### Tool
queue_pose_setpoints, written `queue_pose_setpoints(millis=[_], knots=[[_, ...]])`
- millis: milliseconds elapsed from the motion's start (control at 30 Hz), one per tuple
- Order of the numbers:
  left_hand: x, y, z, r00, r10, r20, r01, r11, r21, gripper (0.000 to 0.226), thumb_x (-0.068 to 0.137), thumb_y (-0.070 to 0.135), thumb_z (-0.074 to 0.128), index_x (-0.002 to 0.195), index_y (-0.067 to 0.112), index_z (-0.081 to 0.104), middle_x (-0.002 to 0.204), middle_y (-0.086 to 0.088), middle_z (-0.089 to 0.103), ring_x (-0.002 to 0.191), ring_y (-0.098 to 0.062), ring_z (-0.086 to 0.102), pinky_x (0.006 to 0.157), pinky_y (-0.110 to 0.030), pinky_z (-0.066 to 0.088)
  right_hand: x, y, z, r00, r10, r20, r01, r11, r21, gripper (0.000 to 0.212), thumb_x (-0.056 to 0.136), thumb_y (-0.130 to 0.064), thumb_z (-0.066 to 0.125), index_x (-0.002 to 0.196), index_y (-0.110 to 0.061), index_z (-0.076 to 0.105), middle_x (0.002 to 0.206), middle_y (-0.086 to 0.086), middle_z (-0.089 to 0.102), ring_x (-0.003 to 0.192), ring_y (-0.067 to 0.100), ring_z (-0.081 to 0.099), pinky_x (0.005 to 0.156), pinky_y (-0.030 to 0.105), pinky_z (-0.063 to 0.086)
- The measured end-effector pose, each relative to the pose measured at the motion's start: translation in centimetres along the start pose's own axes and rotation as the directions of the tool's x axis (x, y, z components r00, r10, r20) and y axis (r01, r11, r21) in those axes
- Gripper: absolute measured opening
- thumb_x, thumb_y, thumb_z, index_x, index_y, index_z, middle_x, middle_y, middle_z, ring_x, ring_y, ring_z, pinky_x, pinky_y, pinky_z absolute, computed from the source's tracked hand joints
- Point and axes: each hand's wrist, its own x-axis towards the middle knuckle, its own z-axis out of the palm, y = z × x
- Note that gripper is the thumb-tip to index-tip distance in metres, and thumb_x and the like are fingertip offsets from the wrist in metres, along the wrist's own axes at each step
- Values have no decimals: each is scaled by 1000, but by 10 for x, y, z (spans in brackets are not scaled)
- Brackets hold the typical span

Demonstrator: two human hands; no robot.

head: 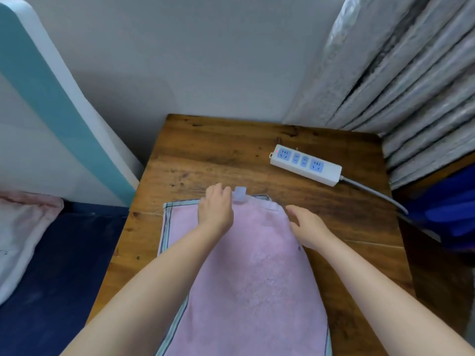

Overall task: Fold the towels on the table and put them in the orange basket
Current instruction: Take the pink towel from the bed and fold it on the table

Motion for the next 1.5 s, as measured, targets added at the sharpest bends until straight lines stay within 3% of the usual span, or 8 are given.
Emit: queue_pose_setpoints(millis=[167, 500, 667, 767, 933, 1100, 1267, 1500], knots=[[36, 8, 12, 994, 12, 108, -26, 991, 132, 53, 86, 2, 40, 137, 11, 29, 144, -6, 34, 138, -21, 22, 110, -39, 21, 31, 5, 2, 976, -129, 175, 125, 992, 34, 52, 92, -12, 45, 141, -21, 32, 146, 2, 39, 132, 19, 39, 105, 28, 33], [-1, -17, -4, 959, 280, -29, -281, 942, -182, 19, 84, -7, 50, 95, -6, 66, 90, -25, 61, 90, -32, 58, 71, -32, 43, 27, 5, -40, 847, -134, 514, 354, 863, -359, 30, 89, -17, 48, 115, -22, 60, 90, -6, 52, 96, 16, 43, 91, 35, 38], [-41, -45, -45, 826, 555, -102, -564, 813, -144, 19, 59, -15, 66, 75, -4, 69, 68, -15, 65, 69, -16, 53, 56, -23, 43, 20, -11, -28, 909, -342, 239, 382, 913, -147, 45, 91, -11, 49, 134, -24, 44, 134, 0, 46, 123, 17, 41, 101, 30, 39], [-59, -59, -62, 798, 599, -63, -603, 792, -99, 31, 51, -21, 76, 76, -4, 70, 68, -14, 66, 59, -25, 64, 51, -23, 50, 16, -27, -18, 830, -358, 428, 463, 869, -172, 54, 86, 2, 43, 134, -23, 43, 144, -3, 40, 134, 18, 31, 110, 34, 29], [-75, -87, -79, 824, 553, -126, -567, 811, -144, 26, 57, -20, 73, 79, -5, 70, 70, -16, 66, 64, -24, 63, 50, -25, 52, 6, -47, -16, 706, -126, 697, 429, 859, -279, 39, 87, -8, 43, 121, -25, 52, 114, -4, 59, 99, 16, 54, 87, 28, 46], [-85, -111, -63, 905, 395, 158, -360, 908, -213, 22, 86, 0, 54, 103, 7, 67, 98, -10, 63, 91, -25, 62, 71, -30, 51, 0, -42, 4, 855, -196, 480, 420, 804, -421, 36, 95, -19, 38, 130, -23, 45, 127, 5, 55, 114, 22, 51, 93, 35, 44], [-101, -132, -25, 799, 272, 536, -314, 949, -14, 19, 90, 11, 42, 95, 7, 61, 76, 3, 40, 88, -22, 51, 58, -26, 28, -11, -35, 47, 909, -206, 362, 394, 705, -589, 49, 89, -11, 44, 136, -18, 32, 130, 8, 42, 120, 27, 41, 89, 36, 39], [-100, -151, -17, 914, 131, 384, -90, 988, -123, 24, 88, 5, 44, 101, 8, 65, 89, 1, 49, 93, -22, 54, 71, -27, 38, -10, -29, 50, 935, -254, 246, 347, 793, -501, 28, 87, -13, 44, 111, -11, 59, 113, 7, 54, 107, 23, 50, 81, 30, 41]])
